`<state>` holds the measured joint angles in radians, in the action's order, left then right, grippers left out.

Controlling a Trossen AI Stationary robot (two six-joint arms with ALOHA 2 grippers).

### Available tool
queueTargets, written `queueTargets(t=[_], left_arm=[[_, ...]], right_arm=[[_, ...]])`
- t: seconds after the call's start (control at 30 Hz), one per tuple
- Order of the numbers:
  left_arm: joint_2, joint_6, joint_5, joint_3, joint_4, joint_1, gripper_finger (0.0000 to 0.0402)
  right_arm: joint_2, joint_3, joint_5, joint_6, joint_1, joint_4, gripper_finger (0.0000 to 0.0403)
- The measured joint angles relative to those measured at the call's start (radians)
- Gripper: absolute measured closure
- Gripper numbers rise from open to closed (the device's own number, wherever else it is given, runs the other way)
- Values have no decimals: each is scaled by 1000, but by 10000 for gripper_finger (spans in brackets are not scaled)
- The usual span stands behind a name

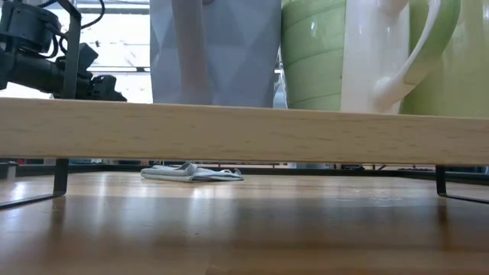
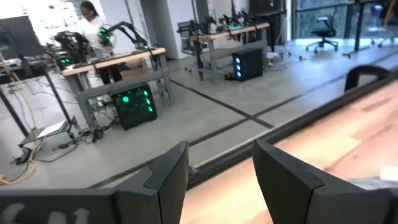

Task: Stack small to large cups/mugs on shelf
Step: Return to Home Position

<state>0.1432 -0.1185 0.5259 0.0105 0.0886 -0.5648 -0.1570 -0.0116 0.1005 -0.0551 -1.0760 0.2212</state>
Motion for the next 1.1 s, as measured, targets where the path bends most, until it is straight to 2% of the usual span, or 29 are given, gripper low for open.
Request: queueTargets(t=[0.27,0.67,1.1], left_arm=[[62,26,-24,0,-1,0,230],[62,-16,-24,-1,-2,0,230],[-4,-57,-24,-1,-2,22,230]], right_arm=[[0,0,-70,-5,0,-33,191],[2,0,-73,-43,3,-55,191],[50,0,-70,-77,3,-115,191]])
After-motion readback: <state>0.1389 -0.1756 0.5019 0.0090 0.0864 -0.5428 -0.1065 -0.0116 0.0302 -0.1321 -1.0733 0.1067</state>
